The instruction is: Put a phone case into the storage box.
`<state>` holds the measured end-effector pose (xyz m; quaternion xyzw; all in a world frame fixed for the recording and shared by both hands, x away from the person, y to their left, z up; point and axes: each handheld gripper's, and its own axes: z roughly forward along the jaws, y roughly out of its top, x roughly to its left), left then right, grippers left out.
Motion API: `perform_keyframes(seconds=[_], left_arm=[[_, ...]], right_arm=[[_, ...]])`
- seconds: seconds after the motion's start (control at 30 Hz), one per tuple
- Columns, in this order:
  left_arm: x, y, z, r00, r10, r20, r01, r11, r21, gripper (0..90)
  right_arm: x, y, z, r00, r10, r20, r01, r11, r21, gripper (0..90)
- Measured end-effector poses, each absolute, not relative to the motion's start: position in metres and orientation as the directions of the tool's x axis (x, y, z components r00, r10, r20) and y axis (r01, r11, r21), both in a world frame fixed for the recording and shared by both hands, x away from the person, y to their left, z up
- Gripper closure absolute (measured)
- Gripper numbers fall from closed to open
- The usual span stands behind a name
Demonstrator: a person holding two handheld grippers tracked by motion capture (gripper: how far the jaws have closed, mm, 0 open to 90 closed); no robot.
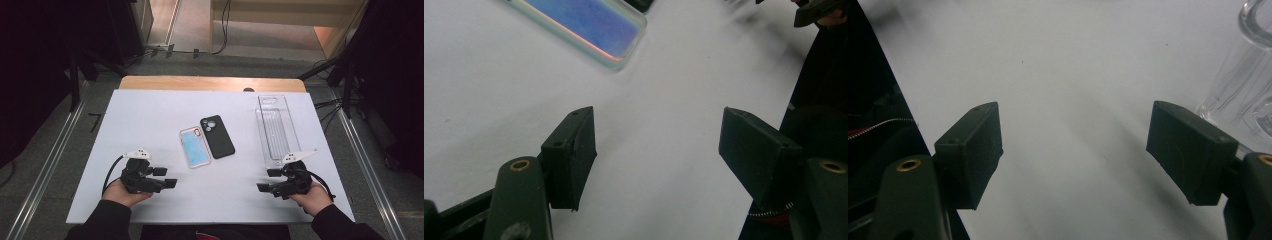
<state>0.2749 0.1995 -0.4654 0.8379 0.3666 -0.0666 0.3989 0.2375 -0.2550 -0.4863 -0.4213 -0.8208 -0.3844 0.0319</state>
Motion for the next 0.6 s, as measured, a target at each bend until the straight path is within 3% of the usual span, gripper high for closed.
perform_keyframes(seconds=[0.6], left_arm=[[0.2724,0.2008,-0.4652,0.728,0.569,-0.383,0.661,-0.432,0.614,31.2]], right_arm=[[0.238,-0.2454,-0.4829,-0.652,0.683,0.33,0.699,0.372,0.611,20.1]])
